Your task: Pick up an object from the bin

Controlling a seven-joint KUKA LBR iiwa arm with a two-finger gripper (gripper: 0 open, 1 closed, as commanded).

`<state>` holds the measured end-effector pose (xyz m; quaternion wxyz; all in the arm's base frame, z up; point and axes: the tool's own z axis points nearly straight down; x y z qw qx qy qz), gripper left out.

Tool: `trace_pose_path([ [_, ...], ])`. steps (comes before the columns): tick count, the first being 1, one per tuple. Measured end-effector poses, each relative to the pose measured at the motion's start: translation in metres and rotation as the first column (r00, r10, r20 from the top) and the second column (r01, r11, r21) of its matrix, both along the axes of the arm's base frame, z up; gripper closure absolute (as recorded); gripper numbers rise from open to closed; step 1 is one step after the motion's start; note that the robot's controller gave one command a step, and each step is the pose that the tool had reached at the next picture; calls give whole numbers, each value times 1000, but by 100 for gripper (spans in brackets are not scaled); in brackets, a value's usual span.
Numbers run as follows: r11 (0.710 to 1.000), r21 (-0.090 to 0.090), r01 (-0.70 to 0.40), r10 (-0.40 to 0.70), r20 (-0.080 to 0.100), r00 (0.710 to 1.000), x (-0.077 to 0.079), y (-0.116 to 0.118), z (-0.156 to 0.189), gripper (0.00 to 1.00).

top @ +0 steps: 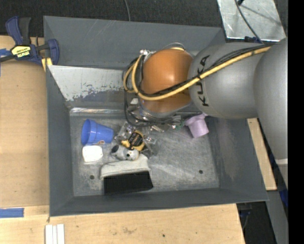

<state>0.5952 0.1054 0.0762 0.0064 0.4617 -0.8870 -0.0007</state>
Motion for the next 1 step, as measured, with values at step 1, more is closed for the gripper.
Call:
trace_pose_path([
  [1,1000,0,0,0,0,1000,0,0,0,100],
])
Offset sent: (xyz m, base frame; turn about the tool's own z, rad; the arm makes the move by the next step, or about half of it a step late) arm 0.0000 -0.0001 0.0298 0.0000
